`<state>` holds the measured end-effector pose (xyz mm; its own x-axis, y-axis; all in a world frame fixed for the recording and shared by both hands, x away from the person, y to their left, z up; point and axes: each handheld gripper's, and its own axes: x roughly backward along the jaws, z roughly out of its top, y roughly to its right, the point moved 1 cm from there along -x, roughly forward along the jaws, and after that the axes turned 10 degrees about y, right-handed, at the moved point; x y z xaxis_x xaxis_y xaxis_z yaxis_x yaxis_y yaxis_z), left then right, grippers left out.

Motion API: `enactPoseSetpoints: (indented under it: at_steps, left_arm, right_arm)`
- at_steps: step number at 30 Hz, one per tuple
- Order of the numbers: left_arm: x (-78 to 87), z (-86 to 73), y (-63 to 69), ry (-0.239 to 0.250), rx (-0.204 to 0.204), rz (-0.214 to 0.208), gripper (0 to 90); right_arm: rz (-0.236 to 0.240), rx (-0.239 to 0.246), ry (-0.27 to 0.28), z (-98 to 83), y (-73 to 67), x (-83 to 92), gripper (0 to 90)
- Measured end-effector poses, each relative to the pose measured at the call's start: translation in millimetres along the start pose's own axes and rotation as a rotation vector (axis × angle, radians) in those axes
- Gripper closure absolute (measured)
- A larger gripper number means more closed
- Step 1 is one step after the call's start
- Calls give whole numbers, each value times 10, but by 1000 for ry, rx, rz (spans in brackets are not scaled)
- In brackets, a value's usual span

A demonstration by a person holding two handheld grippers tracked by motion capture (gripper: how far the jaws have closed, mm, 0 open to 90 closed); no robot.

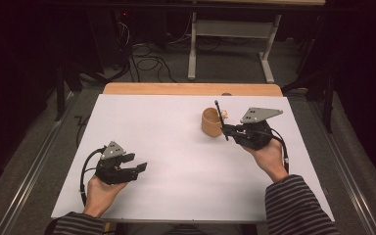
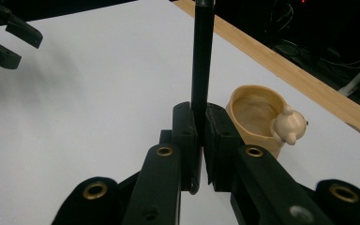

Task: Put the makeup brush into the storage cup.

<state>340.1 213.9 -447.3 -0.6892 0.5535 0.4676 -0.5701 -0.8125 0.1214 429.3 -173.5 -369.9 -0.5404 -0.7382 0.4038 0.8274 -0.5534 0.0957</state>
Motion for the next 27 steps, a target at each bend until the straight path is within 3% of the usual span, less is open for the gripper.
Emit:
enactPoseSetpoints:
  at_steps: [27]
  left_arm:
    - [6,-1,-2,1,2,-1,408]
  right_arm:
    - [-26,-51,16,48,130,-94,856]
